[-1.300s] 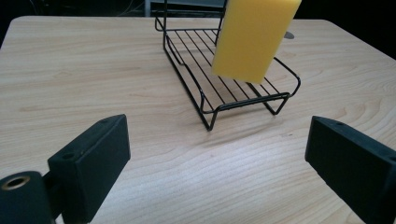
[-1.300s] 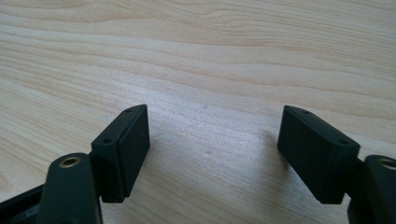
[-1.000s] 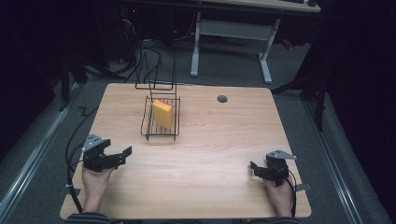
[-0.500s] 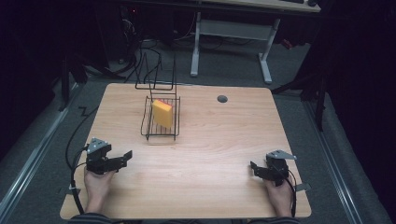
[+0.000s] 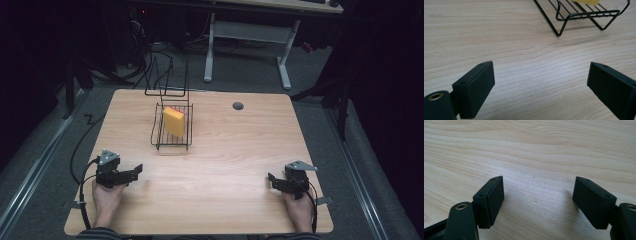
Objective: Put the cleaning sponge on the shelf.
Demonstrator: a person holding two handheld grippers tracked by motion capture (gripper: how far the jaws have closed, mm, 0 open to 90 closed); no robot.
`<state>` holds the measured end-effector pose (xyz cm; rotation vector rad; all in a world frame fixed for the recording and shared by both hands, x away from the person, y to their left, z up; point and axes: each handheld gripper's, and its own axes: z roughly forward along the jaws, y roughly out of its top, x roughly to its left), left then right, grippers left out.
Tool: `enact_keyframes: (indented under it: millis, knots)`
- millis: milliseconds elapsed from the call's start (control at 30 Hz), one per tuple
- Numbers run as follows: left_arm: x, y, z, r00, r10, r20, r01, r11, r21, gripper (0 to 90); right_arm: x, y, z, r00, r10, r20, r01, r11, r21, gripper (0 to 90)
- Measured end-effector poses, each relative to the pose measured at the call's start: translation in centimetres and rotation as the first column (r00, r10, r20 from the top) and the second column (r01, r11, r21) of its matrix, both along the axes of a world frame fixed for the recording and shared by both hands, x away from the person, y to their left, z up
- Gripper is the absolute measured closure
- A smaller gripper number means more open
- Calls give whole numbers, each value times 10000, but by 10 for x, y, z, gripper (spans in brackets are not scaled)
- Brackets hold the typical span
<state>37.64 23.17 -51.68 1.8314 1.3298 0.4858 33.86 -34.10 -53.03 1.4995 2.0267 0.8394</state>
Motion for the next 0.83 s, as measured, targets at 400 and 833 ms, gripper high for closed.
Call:
enact_keyframes:
  millis: [400, 833]
  knots:
    - [4, -6, -17, 9996, 183, -200, -155, 9910, 1331, 85, 0, 0, 0, 10000, -1, -1, 1, 10000, 2, 256]
    - [4, -7, -21, 9978, 379, -538, -286, 9861, 1637, 100, 0, 0, 0, 10000, -17, -12, 17, 10000, 16, 256]
